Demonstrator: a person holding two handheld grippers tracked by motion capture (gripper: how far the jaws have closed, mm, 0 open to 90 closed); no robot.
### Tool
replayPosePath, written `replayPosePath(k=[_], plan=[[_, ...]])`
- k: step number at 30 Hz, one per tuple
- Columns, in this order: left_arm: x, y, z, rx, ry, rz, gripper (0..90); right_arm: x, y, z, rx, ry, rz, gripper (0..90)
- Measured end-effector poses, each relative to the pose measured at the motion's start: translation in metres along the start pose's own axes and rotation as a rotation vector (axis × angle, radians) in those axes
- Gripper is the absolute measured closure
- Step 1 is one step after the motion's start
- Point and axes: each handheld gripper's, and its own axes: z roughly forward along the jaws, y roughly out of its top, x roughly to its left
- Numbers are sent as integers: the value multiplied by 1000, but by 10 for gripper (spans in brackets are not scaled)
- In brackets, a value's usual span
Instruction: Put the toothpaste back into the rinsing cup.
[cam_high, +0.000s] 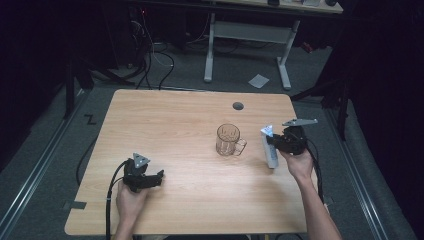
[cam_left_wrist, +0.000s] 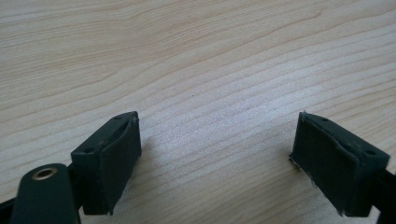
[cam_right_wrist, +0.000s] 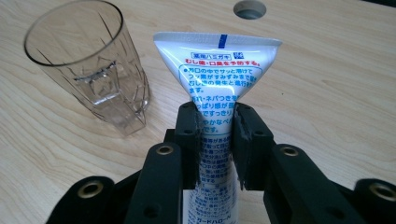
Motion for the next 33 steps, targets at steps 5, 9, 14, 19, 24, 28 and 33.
replayPosePath(k=[5,9,14,19,24,28,33], plan=[[0,0,0,0,0,0,157,4,0,-8,-40,5,-11,744],[0,0,0,0,0,0,157,8,1,-12,-73,11,-19,752],[0,0,0,0,0,0,157,17,2,-15,-109,18,-38,757],[0,0,0,0,0,-1,157,21,2,-17,-130,35,-43,759],[0,0,0,0,0,0,157,28,6,-24,-153,59,-61,759],[0,0,0,-1,0,-1,157,32,9,-28,-167,74,-72,759],[0,0,0,0,0,-1,157,41,16,-34,-189,106,-96,759]])
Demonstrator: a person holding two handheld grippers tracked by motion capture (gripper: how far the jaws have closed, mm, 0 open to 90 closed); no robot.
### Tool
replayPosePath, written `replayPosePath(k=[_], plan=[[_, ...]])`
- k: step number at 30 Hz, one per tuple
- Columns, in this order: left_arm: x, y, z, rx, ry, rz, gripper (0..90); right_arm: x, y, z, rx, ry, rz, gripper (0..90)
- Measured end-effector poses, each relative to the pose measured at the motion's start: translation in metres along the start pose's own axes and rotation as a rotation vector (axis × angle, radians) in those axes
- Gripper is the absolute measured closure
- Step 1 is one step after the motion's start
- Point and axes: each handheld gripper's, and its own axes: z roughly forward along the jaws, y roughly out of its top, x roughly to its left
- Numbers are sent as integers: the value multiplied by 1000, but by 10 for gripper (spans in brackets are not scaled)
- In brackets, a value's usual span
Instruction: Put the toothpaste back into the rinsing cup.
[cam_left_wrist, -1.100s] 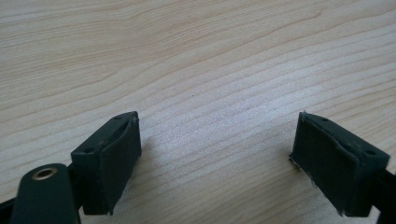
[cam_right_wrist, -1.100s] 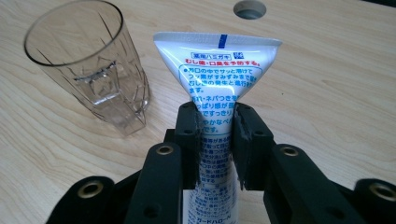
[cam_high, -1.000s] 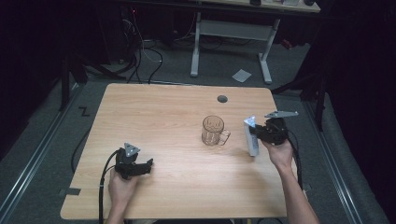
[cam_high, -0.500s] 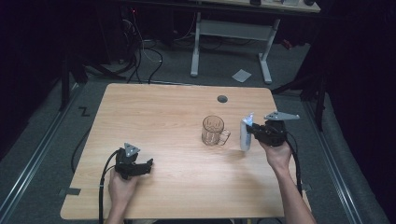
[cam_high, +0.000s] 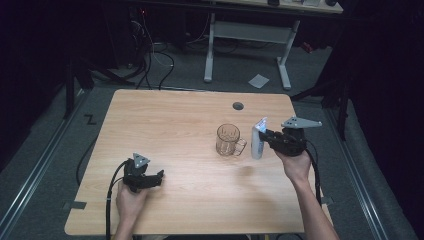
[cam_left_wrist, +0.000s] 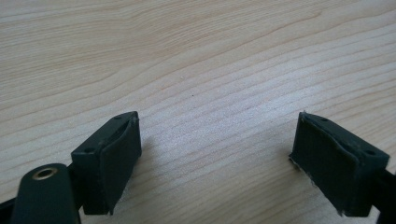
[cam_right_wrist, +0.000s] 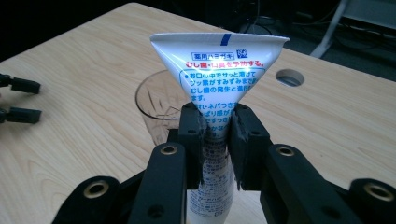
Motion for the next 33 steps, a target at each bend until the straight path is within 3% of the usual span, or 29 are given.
replayPosePath(k=[20,33], plan=[[0,0,0,0,0,0,157,13,29,-12,-59,104,-29,760],[0,0,0,0,0,0,157,20,52,2,-67,122,-51,759]])
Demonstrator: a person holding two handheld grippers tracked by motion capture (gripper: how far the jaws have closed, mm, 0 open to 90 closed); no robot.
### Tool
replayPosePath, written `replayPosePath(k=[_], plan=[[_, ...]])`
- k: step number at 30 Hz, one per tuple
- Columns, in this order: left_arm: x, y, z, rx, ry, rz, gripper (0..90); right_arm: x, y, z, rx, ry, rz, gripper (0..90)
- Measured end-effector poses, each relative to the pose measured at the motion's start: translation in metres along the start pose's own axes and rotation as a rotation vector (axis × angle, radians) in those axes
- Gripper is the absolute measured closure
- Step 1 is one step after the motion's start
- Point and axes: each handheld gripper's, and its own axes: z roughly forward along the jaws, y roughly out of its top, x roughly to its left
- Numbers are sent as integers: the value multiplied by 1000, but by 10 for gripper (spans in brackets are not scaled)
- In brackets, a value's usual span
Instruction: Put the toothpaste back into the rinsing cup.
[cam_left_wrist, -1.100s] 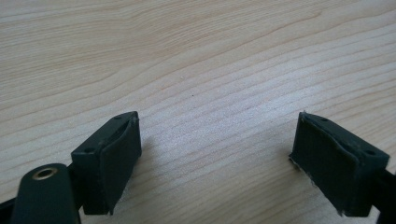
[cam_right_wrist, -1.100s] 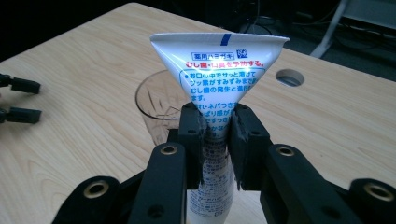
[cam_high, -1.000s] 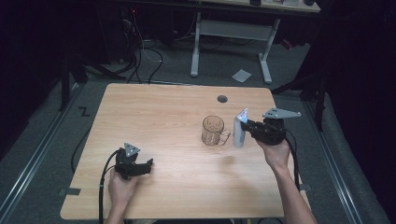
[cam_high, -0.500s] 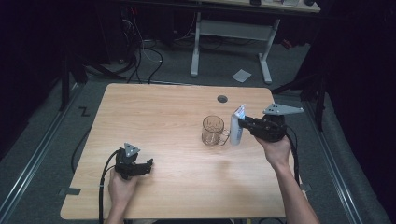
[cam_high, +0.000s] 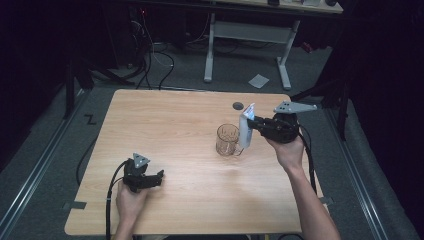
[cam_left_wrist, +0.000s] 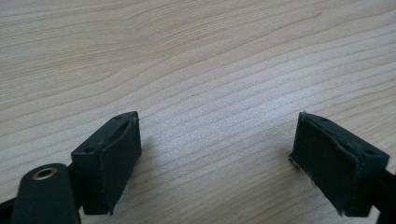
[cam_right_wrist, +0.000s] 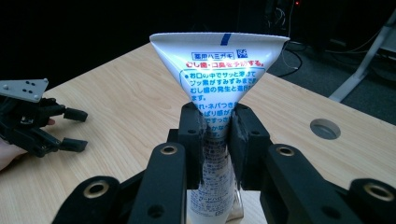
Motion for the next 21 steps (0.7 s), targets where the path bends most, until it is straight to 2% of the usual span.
replayPosePath(k=[10,21], plan=[[0,0,0,0,0,0,157,-1,14,14,-3,9,1,759],[0,0,0,0,0,0,157,-6,14,34,1,9,28,758]])
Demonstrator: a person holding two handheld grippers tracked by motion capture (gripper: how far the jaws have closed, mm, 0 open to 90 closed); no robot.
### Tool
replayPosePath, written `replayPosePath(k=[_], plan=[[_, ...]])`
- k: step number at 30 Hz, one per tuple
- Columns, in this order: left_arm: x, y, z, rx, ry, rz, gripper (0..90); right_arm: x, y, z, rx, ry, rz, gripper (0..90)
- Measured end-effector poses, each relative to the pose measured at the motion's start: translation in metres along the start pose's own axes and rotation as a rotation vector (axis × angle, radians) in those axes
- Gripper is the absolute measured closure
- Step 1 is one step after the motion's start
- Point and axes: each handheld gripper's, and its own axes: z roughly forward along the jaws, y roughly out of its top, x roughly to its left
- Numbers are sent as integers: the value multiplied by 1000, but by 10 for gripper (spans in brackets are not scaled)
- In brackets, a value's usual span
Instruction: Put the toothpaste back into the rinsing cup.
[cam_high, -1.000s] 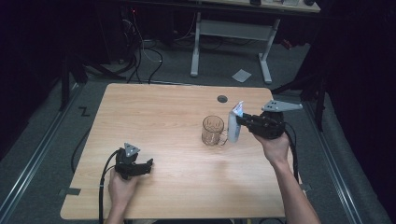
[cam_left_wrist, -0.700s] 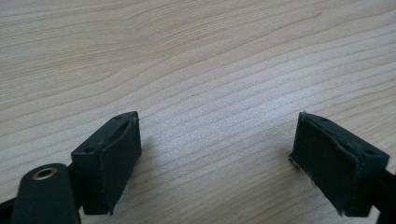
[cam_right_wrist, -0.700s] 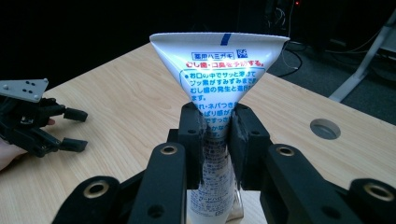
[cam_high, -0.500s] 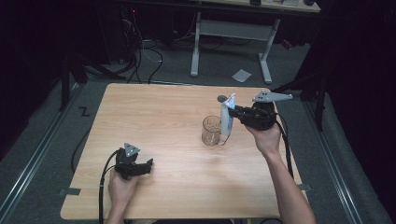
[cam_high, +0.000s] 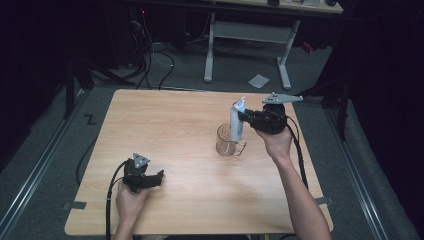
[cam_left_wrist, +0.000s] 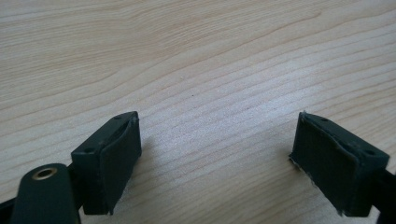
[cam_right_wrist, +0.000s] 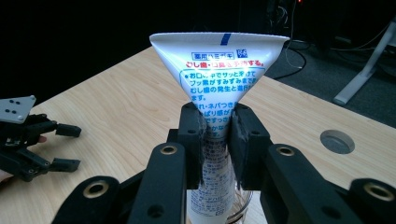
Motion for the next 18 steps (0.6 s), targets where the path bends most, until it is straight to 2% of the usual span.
replayPosePath(k=[5,9,18], plan=[[0,0,0,0,0,0,157,0,0,6,7,-8,0,757],[0,0,0,0,0,0,157,3,-1,16,26,-29,-30,756],[0,0,0,1,0,1,157,8,-3,35,49,-30,-44,755]])
